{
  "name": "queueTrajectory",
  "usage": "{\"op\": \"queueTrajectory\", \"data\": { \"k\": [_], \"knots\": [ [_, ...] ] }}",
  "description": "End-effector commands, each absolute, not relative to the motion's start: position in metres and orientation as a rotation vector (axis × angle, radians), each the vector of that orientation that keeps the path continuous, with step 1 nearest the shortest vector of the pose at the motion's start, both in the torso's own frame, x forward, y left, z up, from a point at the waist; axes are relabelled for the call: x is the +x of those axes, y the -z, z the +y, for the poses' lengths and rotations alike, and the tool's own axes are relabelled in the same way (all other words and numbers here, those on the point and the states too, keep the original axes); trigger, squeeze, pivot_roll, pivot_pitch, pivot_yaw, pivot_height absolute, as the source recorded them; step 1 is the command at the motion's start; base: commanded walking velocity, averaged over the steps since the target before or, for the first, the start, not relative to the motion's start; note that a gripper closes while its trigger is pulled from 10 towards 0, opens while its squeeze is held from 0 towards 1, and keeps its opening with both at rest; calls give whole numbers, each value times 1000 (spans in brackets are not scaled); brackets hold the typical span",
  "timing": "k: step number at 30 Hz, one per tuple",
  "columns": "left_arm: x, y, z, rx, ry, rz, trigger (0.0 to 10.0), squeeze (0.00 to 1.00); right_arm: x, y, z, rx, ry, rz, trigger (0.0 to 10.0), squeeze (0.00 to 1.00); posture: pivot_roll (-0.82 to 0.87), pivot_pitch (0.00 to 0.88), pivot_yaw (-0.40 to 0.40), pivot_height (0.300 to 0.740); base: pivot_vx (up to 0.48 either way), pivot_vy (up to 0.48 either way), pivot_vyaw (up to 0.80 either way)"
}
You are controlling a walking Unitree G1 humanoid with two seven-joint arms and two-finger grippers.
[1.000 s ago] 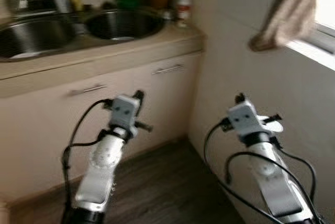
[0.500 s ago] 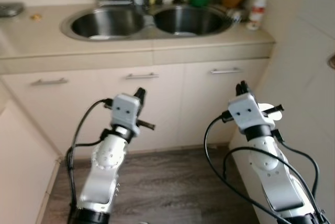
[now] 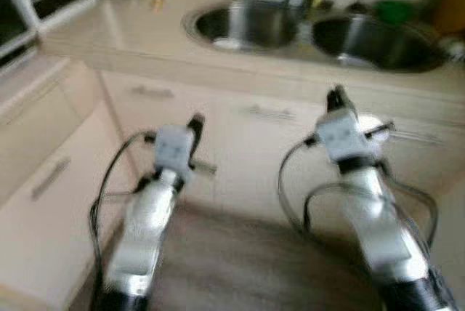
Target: Kitchen organization
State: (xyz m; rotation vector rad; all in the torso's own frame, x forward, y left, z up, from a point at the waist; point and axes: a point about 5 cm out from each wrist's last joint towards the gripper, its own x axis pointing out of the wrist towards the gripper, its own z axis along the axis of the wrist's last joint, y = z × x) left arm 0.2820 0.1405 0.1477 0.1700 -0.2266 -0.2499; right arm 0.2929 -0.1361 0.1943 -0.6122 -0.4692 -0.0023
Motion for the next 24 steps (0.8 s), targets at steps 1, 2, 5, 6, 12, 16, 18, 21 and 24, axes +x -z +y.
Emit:
{"op": "queueTrajectory", "data": {
  "k": [1, 2, 5, 6, 12, 16, 18, 21, 24],
  "knots": [
    [281, -153, 129, 153, 285, -252, 10000, 0, 294, -199, -145, -625, 27, -482, 0, 0, 131, 0, -59, 740, 371, 0, 800],
    [281, -153, 128, 153, 286, -252, 10000, 0, 294, -200, -145, -625, 31, -483, 0, 0, 129, 0, -57, 740, 375, 0, 800],
    [282, -153, 128, 153, 286, -253, 10000, 0, 296, -203, -145, -619, 41, -490, 9922, 0, 130, 0, -57, 740, 375, 0, 533],
    [282, -153, 128, 153, 287, -254, 10000, 0, 297, -204, -146, -615, 46, -494, 9922, 0, 130, 0, -57, 740, 375, 0, 0],
    [283, -154, 129, 152, 287, -257, 10000, 0, 303, -221, -151, -559, 97, -534, 10000, 0, 131, 0, -56, 740, 375, 0, 0],
    [283, -154, 128, 152, 287, -258, 10000, 0, 305, -232, -153, -523, 115, -572, 10000, 0, 131, 0, -56, 740, 376, 0, 0],
    [283, -154, 128, 153, 287, -258, 10000, 0, 307, -233, -154, -519, 117, -560, 10000, 0, 133, 0, -57, 740, 375, 0, 0],
    [283, -154, 128, 153, 287, -259, 10000, 0, 311, -230, -157, -448, 127, -521, 10000, 0, 133, 0, -57, 740, 374, 0, -533],
    [283, -155, 129, 153, 286, -260, 10000, 0, 311, -231, -158, -453, 134, -525, 10000, 0, 134, 0, -58, 740, 375, 0, -800]
  ]
}}
